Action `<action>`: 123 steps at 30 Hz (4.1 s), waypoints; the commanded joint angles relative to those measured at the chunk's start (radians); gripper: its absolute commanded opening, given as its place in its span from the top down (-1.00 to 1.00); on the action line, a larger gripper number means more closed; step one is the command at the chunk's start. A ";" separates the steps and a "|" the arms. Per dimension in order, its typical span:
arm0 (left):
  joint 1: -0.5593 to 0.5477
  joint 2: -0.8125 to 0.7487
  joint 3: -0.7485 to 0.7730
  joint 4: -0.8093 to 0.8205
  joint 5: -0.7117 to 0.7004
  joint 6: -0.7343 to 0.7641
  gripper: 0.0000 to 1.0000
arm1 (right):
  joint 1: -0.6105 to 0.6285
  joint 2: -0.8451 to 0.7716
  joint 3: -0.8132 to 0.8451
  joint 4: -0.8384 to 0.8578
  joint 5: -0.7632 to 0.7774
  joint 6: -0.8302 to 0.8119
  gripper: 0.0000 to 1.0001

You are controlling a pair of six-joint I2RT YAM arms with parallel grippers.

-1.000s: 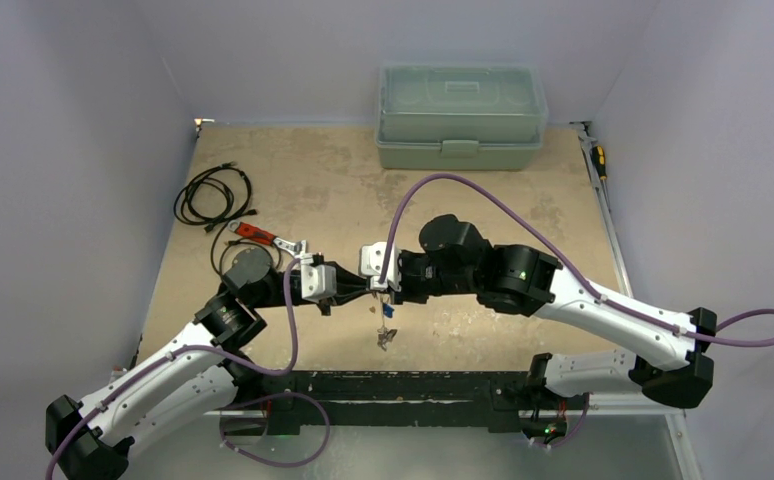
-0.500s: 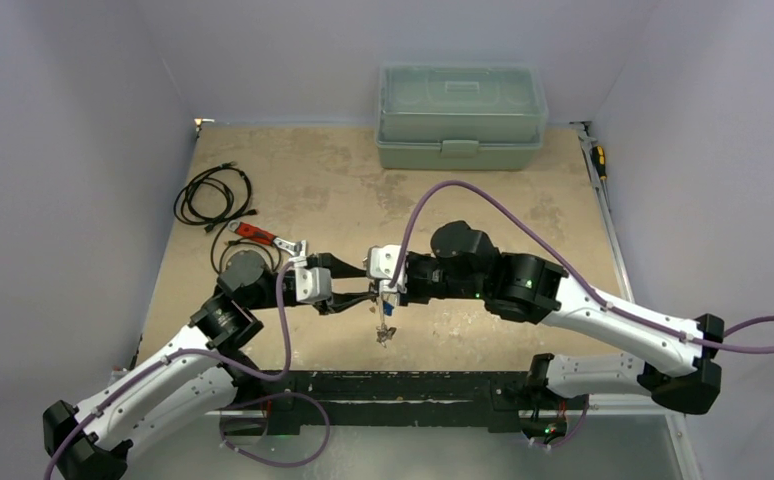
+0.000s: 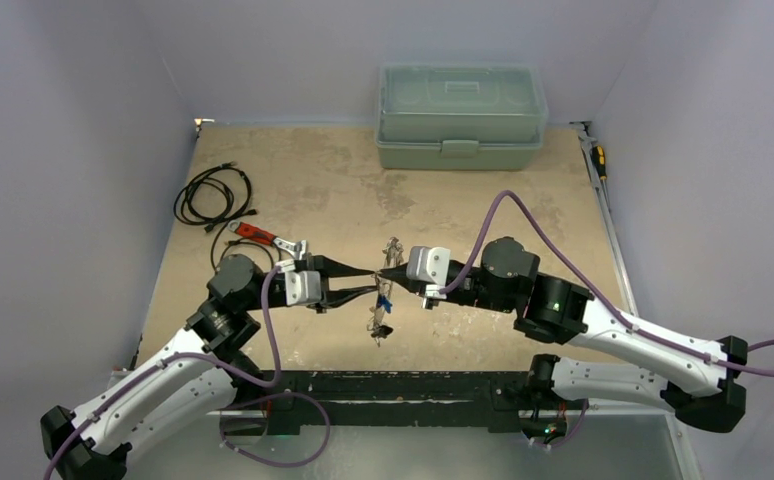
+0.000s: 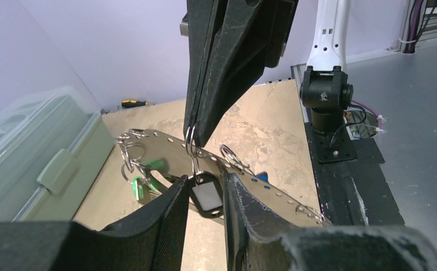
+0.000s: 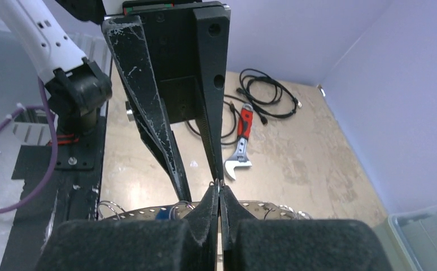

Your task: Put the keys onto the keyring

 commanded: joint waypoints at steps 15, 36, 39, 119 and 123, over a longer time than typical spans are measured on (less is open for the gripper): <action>-0.005 0.034 0.033 0.138 0.063 -0.073 0.65 | -0.002 -0.048 -0.079 0.332 -0.046 0.065 1.00; -0.004 0.011 0.015 0.205 0.046 -0.131 0.71 | -0.003 -0.018 -0.079 0.327 -0.116 0.095 1.00; -0.003 0.009 0.013 0.207 0.038 -0.134 0.75 | -0.003 -0.017 -0.078 0.326 -0.124 0.098 1.00; -0.013 0.066 0.102 -0.094 -0.071 0.021 1.00 | -0.003 0.324 0.442 -0.500 0.021 -0.095 0.42; -0.014 0.065 0.102 -0.094 -0.070 0.022 1.00 | -0.003 0.326 0.437 -0.495 0.027 -0.095 0.45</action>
